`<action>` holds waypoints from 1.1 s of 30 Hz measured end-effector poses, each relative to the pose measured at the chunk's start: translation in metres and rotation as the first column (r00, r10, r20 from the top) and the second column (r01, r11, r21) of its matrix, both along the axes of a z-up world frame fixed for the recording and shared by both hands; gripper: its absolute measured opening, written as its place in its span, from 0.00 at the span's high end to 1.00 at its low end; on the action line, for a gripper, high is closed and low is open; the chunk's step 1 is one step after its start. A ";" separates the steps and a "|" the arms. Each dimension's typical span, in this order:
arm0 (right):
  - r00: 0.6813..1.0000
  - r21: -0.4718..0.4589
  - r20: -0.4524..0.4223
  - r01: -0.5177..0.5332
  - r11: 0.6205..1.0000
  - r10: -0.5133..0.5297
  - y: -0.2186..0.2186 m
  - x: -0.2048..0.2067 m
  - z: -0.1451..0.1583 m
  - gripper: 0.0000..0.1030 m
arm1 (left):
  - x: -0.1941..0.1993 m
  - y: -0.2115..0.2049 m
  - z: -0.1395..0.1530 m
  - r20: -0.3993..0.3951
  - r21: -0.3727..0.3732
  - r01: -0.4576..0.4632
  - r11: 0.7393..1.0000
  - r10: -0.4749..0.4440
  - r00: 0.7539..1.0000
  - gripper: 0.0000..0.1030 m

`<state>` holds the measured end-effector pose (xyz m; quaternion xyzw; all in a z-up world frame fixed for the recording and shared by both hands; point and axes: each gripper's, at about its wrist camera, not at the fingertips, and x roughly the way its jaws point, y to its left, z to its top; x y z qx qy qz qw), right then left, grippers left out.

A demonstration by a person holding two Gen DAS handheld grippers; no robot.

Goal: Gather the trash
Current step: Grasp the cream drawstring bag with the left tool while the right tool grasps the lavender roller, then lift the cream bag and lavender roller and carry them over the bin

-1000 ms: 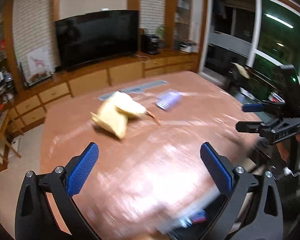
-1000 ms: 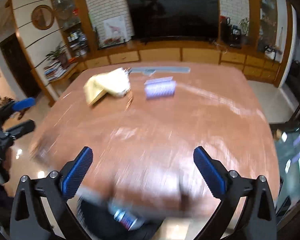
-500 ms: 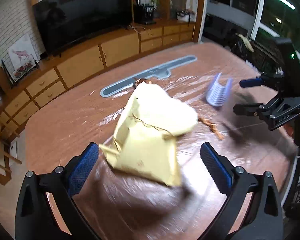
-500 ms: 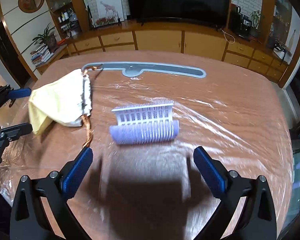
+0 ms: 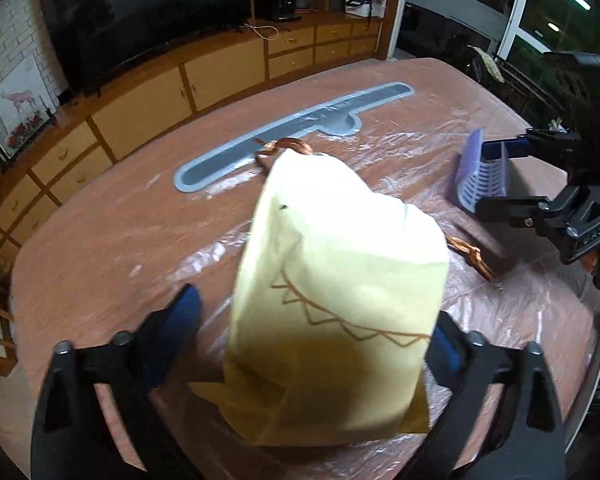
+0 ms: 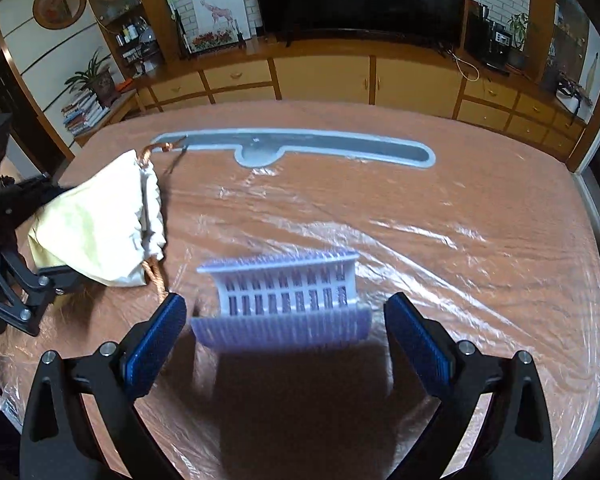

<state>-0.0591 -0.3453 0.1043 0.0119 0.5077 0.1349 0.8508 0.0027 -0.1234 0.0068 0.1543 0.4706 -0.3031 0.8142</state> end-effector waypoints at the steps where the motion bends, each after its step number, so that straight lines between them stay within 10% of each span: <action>1: 1.000 0.000 0.000 -0.001 1.000 0.001 0.001 0.000 0.000 0.18 | 0.001 0.000 0.000 -0.006 0.003 -0.002 1.000 0.002 1.000 0.18; 7: 1.000 0.019 0.004 -0.005 1.000 0.005 0.004 0.001 0.002 0.30 | -0.002 0.002 0.004 0.005 0.000 -0.035 0.999 0.035 0.999 0.39; 33: 0.998 0.218 0.027 0.044 0.975 -0.052 -0.015 -0.096 0.053 0.30 | -0.104 0.003 0.040 0.021 -0.162 -0.134 0.978 0.139 0.990 0.41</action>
